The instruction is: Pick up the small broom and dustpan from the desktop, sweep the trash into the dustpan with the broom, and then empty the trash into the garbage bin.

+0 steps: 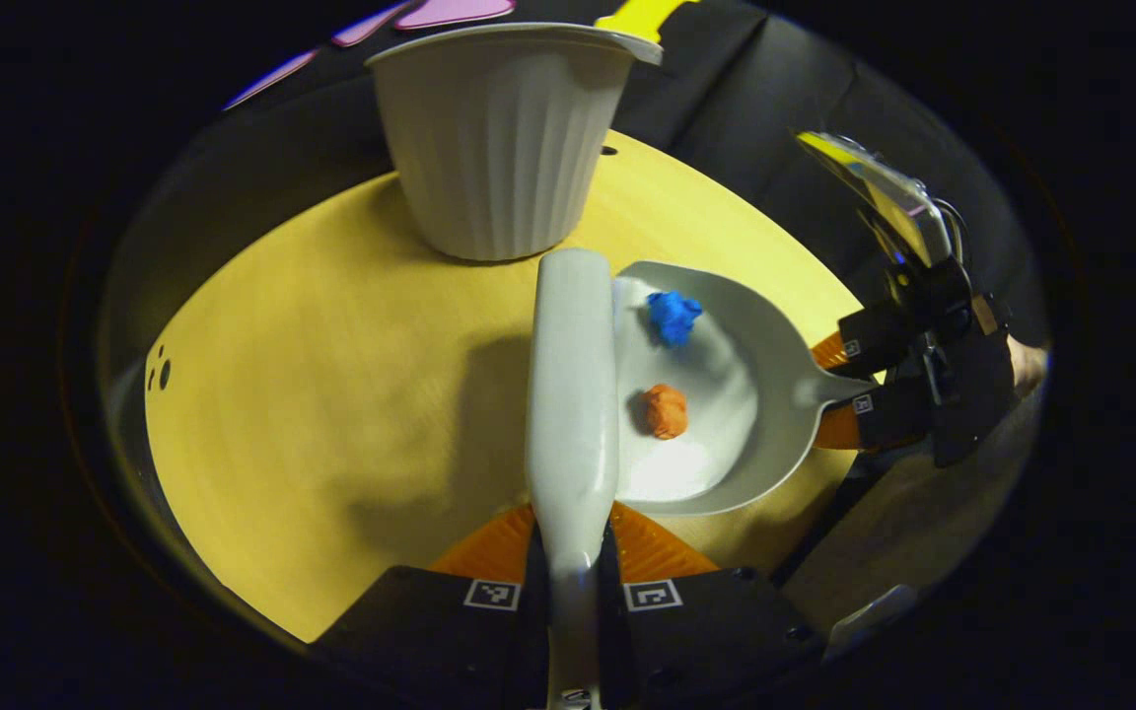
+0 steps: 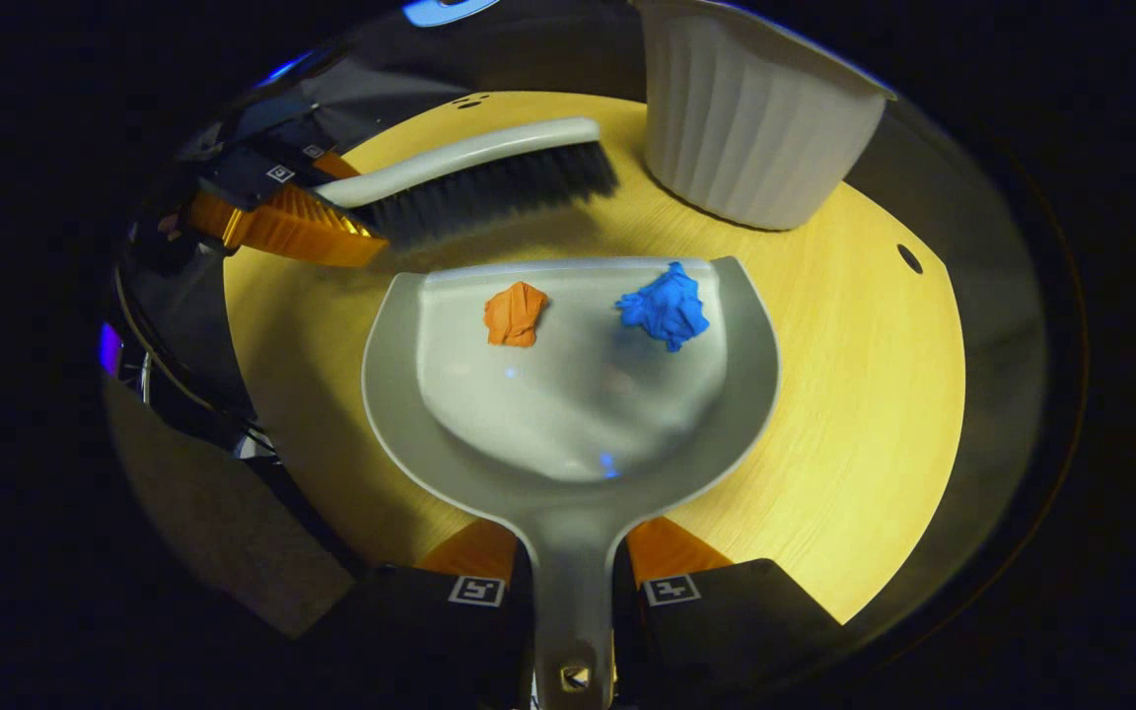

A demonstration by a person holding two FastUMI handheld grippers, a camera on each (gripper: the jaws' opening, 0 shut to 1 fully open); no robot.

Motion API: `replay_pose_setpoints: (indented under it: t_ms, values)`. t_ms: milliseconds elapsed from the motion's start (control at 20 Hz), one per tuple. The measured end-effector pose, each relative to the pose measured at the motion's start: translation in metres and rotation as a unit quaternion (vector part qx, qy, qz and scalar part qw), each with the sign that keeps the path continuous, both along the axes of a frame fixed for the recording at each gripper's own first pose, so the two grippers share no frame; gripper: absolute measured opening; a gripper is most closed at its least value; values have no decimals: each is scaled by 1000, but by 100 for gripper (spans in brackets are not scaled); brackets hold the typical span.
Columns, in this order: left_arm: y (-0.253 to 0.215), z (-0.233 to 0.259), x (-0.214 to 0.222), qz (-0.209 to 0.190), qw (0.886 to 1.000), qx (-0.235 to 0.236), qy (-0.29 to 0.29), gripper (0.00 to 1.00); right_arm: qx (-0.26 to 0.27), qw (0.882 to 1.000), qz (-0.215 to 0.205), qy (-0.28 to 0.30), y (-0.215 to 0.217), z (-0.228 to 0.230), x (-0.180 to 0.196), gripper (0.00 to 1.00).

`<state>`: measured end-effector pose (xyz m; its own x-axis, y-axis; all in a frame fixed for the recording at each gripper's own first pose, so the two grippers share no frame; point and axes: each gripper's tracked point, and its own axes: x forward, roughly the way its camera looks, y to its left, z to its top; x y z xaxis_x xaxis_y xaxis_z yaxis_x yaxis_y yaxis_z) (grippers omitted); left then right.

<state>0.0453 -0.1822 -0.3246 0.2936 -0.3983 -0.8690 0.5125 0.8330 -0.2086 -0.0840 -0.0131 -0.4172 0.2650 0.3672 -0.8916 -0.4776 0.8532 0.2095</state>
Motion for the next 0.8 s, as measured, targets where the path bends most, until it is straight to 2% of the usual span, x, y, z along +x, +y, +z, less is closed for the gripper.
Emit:
replay_pose_setpoints:
  t_ms: [50, 100, 250, 300, 450, 500, 650, 700, 750, 800]
  values:
    - [7, -6, 1, 14, 1000, -2, 2, 24, -2, 1000, -13, 1, -2, 7, -2, 31]
    - [17, -10, 3, 28, 1000, -5, 3, 24, -6, 1000, -25, 0, -6, 17, -5, 36]
    - [51, -21, 5, 53, 999, 3, 6, 24, -24, 998, -55, -7, -19, 47, -16, 41]
    - [63, -22, 1, 57, 998, 8, 7, 24, -33, 997, -64, -8, -27, 54, -20, 36]
    - [91, -29, -9, 66, 998, 20, 11, 21, -51, 995, -87, 0, -49, 87, -24, 36]
    - [99, -32, -12, 71, 997, 23, 10, 24, -49, 994, -103, 3, -48, 97, -23, 36]
    - [115, -43, -20, 89, 996, 5, 21, 24, -36, 988, -151, 0, -59, 145, -15, 36]
    - [120, -46, -22, 92, 995, 1, 23, 24, -41, 986, -162, -5, -64, 159, -11, 31]
    - [126, -49, -24, 92, 995, -1, 23, 21, -49, 984, -170, -10, -69, 173, -6, 36]
    - [132, -50, -26, 91, 996, -4, 21, 24, -57, 982, -178, -17, -76, 185, 1, 36]
